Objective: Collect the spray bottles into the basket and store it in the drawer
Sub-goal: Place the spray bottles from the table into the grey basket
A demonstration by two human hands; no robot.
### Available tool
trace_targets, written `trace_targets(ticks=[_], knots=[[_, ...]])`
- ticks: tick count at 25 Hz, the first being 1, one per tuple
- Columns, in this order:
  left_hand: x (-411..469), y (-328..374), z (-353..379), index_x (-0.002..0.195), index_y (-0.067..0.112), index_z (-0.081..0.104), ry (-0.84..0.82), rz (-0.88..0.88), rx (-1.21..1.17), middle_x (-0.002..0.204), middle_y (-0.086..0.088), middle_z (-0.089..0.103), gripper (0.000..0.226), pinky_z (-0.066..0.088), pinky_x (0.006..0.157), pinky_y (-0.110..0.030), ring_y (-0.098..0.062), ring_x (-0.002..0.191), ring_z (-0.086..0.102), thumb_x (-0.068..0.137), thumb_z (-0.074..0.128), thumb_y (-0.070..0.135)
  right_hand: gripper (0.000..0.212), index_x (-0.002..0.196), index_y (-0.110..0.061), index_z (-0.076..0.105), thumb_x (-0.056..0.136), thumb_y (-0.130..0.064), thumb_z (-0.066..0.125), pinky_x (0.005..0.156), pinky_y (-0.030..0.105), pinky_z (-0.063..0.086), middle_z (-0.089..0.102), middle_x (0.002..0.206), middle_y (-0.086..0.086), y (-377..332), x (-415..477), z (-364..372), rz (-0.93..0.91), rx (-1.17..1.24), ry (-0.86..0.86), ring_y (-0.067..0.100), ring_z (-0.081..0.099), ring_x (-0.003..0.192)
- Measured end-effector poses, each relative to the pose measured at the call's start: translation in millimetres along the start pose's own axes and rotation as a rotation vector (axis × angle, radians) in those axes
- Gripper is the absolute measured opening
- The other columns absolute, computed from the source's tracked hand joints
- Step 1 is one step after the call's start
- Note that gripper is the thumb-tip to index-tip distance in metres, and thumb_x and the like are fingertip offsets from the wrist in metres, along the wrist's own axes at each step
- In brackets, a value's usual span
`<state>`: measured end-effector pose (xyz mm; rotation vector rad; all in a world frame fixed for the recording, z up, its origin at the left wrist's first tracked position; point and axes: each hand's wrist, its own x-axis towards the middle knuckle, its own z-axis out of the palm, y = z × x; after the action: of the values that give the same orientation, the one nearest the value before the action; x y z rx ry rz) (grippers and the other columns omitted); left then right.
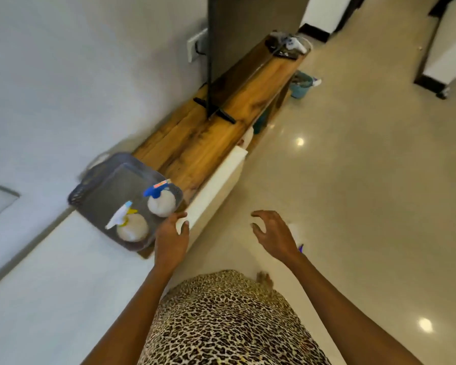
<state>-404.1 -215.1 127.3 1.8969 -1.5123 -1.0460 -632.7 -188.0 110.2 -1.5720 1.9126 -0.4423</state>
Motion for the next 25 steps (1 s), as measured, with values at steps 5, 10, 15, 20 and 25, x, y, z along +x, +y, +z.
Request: trace_targets(ticks=[5, 10, 15, 20, 25], knots=[[18.8, 64.2, 99.7, 0.108, 0.006, 0.061, -0.135, 0.102, 0.098, 0.112, -0.016, 0.066, 0.023, 0.04, 0.08, -0.026, -0.028, 0.093, 0.061, 0.087, 0.053, 0.007, 0.032, 0.122, -0.016, 0.055, 0.091, -0.021, 0.051, 0.094, 0.027, 0.038, 0.059, 0.125, 0.006, 113.5, -5.8, -51.6, 0.241, 0.069, 0.014, 0.02, 0.05, 0.12], [39.1, 107.8, 217.1, 0.112, 0.006, 0.06, -0.238, 0.089, 0.203, 0.116, -0.018, 0.064, 0.026, 0.042, 0.091, -0.03, -0.032, 0.108, 0.058, 0.087, 0.053, 0.009, 0.029, 0.117, -0.01, 0.058, 0.089, -0.015, 0.053, 0.087, 0.03, 0.043, 0.064, 0.117, 0.012, 233.3, 2.0, -86.8, 0.406, 0.088, -0.085, 0.027, 0.056, 0.111], [61.0, 112.5, 311.0, 0.113, 0.007, 0.06, -0.323, 0.123, 0.291, 0.118, -0.017, 0.063, 0.027, 0.042, 0.089, -0.031, -0.034, 0.107, 0.057, 0.087, 0.053, 0.007, 0.029, 0.116, -0.007, 0.057, 0.089, -0.014, 0.051, 0.086, 0.035, 0.046, 0.065, 0.114, 0.017, 324.8, 25.9, -70.3, 0.464, -0.013, -0.203, 0.033, 0.058, 0.107], [106.4, 8.5, 421.7, 0.117, 0.007, 0.057, -0.404, 0.147, 0.366, 0.126, -0.013, 0.059, 0.029, 0.038, 0.099, -0.03, -0.03, 0.116, 0.054, 0.088, 0.052, 0.009, 0.036, 0.123, -0.008, 0.052, 0.089, -0.018, 0.051, 0.095, 0.039, 0.043, 0.057, 0.123, 0.02, 436.6, 83.7, 49.7, 0.599, -0.058, -0.31, 0.035, 0.051, 0.116], [151.2, -110.3, 519.4, 0.122, 0.005, 0.053, -0.42, 0.169, 0.363, 0.129, -0.015, 0.057, 0.035, 0.036, 0.102, -0.032, -0.029, 0.121, 0.051, 0.087, 0.053, 0.01, 0.038, 0.12, -0.001, 0.05, 0.09, -0.025, 0.052, 0.092, 0.041, 0.041, 0.054, 0.122, 0.022, 549.2, 144.8, 176.4, 0.622, -0.152, -0.289, 0.036, 0.046, 0.116]])
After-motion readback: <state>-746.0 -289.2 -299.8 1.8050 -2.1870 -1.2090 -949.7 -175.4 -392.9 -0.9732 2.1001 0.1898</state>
